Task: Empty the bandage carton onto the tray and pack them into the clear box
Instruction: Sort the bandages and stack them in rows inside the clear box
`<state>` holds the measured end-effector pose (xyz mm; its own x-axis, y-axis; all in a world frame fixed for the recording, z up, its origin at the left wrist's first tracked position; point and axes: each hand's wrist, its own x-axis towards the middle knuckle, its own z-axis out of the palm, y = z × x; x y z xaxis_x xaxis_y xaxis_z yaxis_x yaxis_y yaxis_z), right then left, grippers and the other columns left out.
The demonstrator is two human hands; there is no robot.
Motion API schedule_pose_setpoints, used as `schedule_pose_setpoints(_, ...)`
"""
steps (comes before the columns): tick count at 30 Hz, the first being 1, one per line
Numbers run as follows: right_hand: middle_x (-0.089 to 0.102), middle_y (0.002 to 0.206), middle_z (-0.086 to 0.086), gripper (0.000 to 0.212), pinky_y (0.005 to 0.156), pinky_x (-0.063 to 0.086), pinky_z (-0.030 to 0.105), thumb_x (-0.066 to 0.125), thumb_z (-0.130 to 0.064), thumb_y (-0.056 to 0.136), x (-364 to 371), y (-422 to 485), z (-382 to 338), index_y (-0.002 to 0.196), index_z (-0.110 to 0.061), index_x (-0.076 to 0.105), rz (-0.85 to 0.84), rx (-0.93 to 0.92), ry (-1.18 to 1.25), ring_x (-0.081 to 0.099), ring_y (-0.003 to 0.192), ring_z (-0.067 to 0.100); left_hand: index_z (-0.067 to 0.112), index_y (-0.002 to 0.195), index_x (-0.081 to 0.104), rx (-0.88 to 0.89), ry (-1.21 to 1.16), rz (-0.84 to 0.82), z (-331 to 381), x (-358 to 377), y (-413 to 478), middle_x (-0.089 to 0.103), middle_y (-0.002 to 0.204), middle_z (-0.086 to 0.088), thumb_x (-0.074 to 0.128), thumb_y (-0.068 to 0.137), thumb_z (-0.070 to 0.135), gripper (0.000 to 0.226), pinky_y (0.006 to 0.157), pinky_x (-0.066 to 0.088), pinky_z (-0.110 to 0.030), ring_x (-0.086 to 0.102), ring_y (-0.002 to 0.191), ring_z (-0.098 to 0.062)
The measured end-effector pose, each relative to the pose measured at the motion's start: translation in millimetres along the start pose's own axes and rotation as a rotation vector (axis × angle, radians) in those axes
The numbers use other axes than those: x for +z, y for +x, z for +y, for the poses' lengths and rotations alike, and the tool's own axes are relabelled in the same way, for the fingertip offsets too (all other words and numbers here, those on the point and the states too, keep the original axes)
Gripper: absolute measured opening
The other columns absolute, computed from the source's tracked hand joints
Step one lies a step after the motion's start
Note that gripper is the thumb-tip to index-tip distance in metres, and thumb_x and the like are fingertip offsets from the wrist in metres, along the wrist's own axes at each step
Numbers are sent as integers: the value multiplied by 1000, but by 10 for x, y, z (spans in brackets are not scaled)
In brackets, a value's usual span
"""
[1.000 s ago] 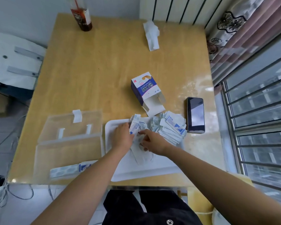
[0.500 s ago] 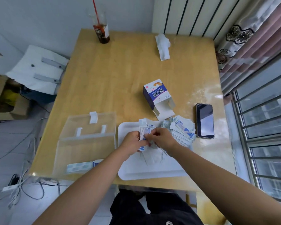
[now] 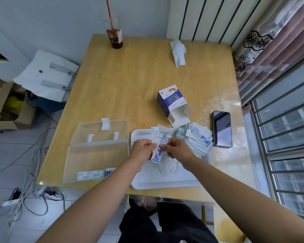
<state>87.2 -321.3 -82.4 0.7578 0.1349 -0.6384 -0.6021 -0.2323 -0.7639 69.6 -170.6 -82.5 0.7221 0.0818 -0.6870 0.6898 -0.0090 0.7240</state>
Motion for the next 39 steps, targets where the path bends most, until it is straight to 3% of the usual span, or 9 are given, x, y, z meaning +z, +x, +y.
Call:
schedule_pose_setpoints(3,58,64,5,13,45,37,15,69,-9,86,-19,-30,7,84,0,59,-14,-9,-10,44,51,11,8,92,67,-23,-67,-23,4,-21,-41,71,88,-14,62,91,11,5,59,57,-26,68,69,-21)
schedule_pose_setpoints(9,55,58,1,10,46,34,17,64,-8,89,-74,-35,7,83,0,64,59,18,22,38,48,10,5,106,65,-81,-141,-33,-31,-53,-49,71,93,-13,62,92,11,17,56,54,-23,69,70,-18)
schedule_pose_setpoints(11,54,58,3,8,46,33,18,61,-5,89,-132,-42,-9,88,1,65,76,32,81,36,48,11,6,105,64,-89,-129,-12,-20,-19,-57,69,94,-12,61,92,12,15,57,54,-22,66,71,-19)
schedule_pose_setpoints(15,50,56,3,11,45,31,18,59,-2,88,-152,-70,-19,77,-4,61,-12,49,81,36,49,11,9,101,62,-94,-128,-12,-6,0,-76,68,93,-9,59,93,9,8,59,55,-25,67,73,-22)
schedule_pose_setpoints(21,58,72,11,3,48,33,19,63,-2,87,-121,-65,4,85,-3,65,-67,44,19,37,49,10,5,98,63,-78,-97,-11,5,52,-117,70,98,-17,62,91,9,8,57,57,-25,69,73,-23)
schedule_pose_setpoints(27,51,62,6,6,49,33,21,59,0,86,-94,-51,-17,81,-2,61,-41,25,-12,37,52,13,12,100,63,-113,-173,-63,35,55,-158,71,92,-11,52,98,20,13,61,58,-25,70,74,-22)
schedule_pose_setpoints(32,45,57,5,10,43,29,17,55,0,88,-143,-69,-19,78,-2,56,23,44,13,33,48,12,5,100,64,-1,-60,-53,12,29,-156,69,96,-15,45,99,10,20,67,59,-27,71,77,-24)
schedule_pose_setpoints(36,46,57,5,11,43,30,18,56,1,88,-132,-65,-9,77,-1,58,27,36,19,33,48,12,14,96,65,-28,-83,-119,41,58,-174,71,97,-13,49,99,15,17,74,59,-30,71,83,-26)
schedule_pose_setpoints(39,49,55,2,13,47,31,20,58,0,88,-109,-67,-13,76,-4,62,-2,5,11,35,48,11,11,94,65,-16,-38,-104,19,76,-144,70,96,-15,49,98,11,16,76,56,-35,69,83,-26)
